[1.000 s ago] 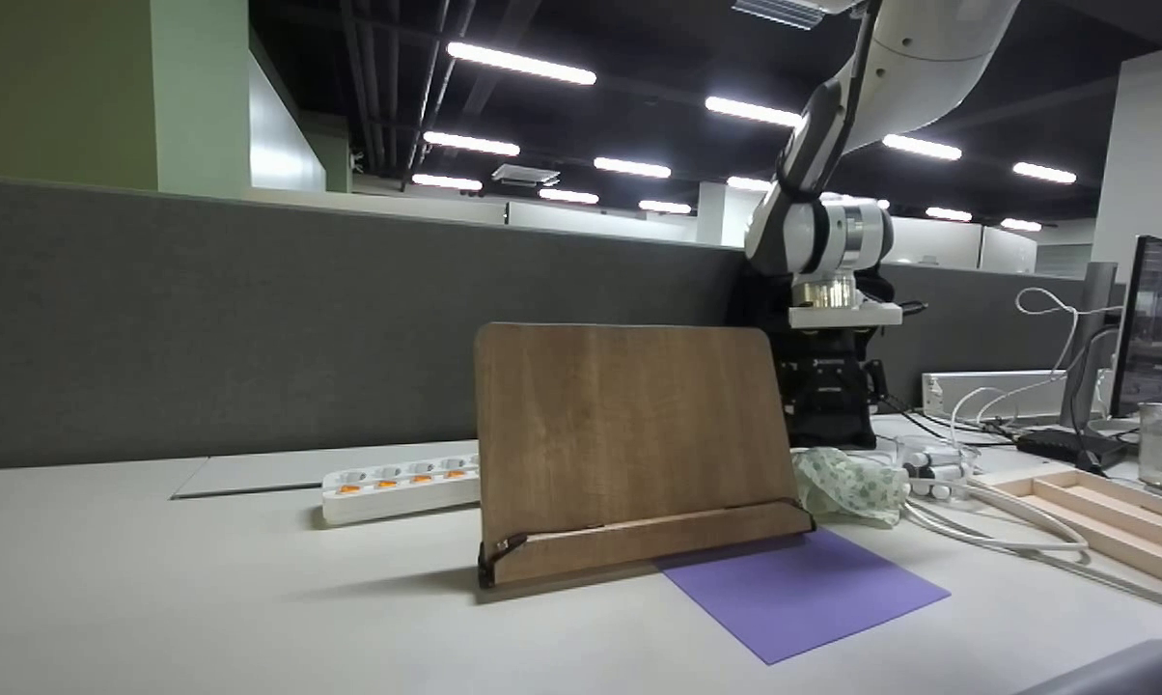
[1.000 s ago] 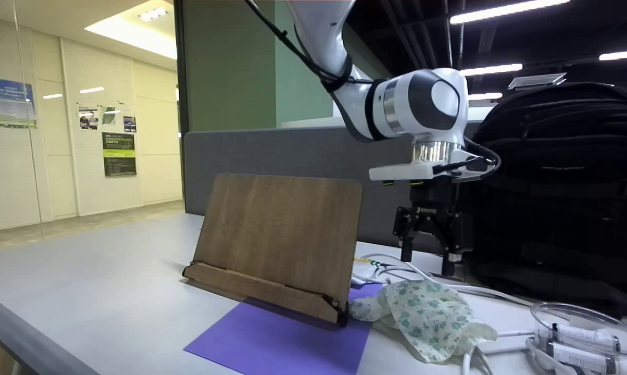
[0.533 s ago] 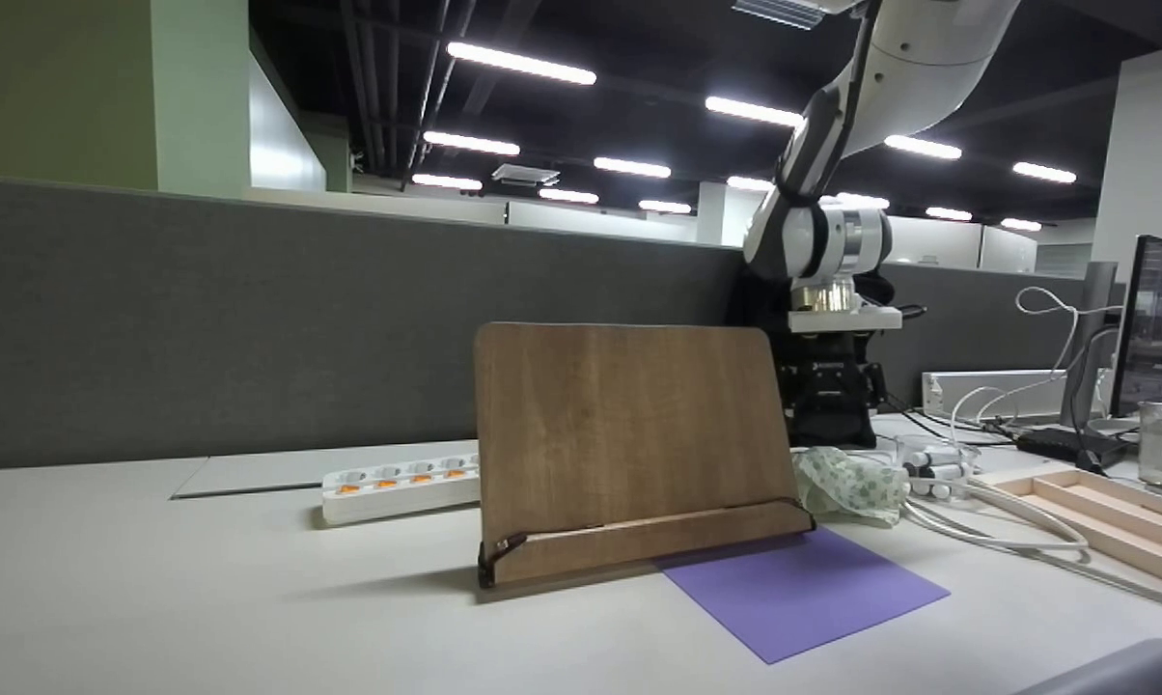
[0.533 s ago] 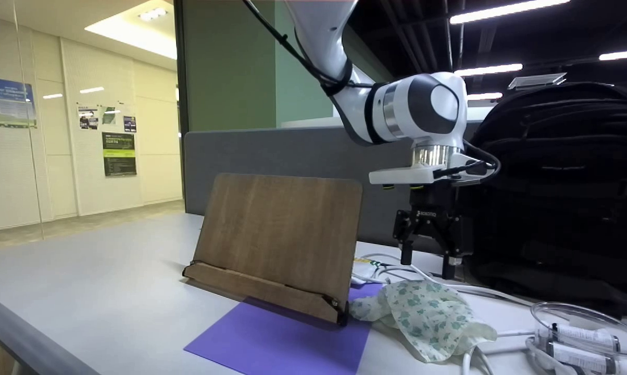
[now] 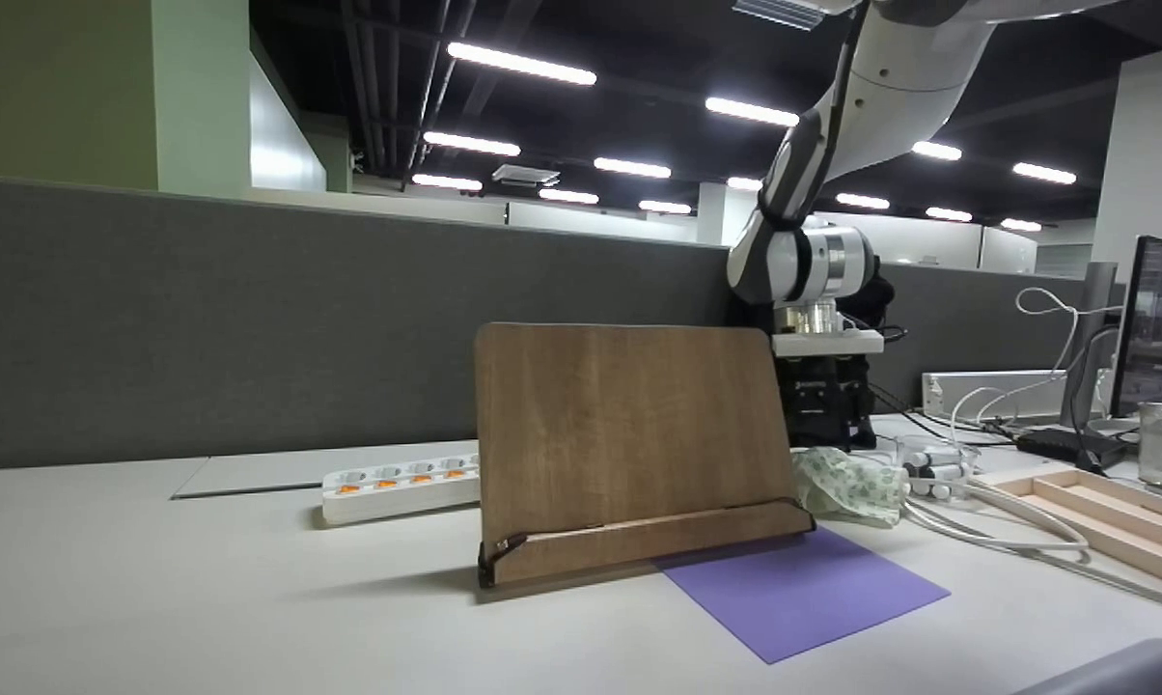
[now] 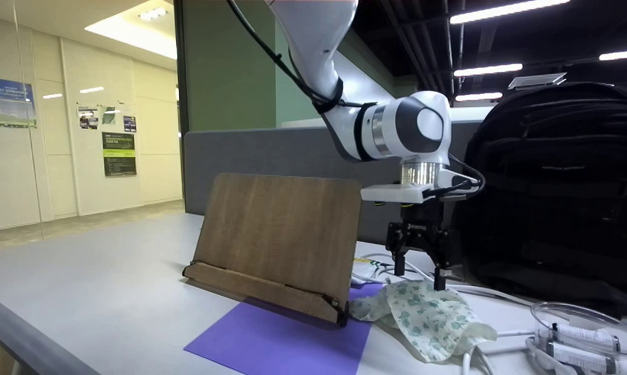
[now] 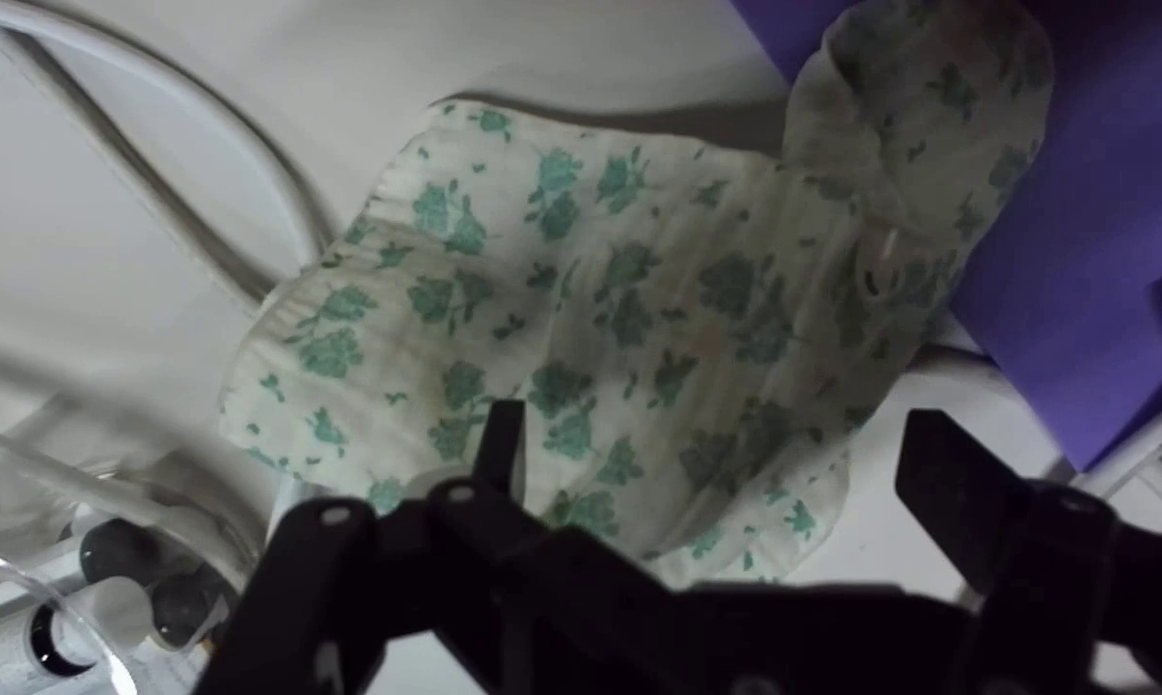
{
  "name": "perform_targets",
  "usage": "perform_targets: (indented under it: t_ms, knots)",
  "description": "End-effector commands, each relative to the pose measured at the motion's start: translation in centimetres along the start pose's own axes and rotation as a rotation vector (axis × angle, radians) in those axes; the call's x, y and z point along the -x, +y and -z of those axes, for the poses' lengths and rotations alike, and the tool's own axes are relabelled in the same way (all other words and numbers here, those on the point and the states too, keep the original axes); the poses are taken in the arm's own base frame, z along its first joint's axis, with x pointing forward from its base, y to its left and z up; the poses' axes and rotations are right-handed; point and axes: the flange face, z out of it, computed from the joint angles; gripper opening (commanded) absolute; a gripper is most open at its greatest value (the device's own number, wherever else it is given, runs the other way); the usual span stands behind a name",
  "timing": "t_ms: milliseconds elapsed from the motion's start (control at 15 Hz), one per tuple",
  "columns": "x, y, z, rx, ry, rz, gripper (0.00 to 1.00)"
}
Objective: Hang the cloth on the wooden stand
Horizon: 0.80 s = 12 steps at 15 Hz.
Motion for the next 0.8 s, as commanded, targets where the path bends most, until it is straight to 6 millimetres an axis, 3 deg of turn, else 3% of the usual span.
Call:
perform_targets:
  t_ms: [0,533,733]
  knots:
    - [0.3,-0.6,0.4,-0.011,0.024,0.001,0.74]
    - [1.0,0.2,0.8,-0.025,0.015,-0.012,0.22]
    - [1.8,0.4,1.9,-0.024,0.012,-0.012,0.02]
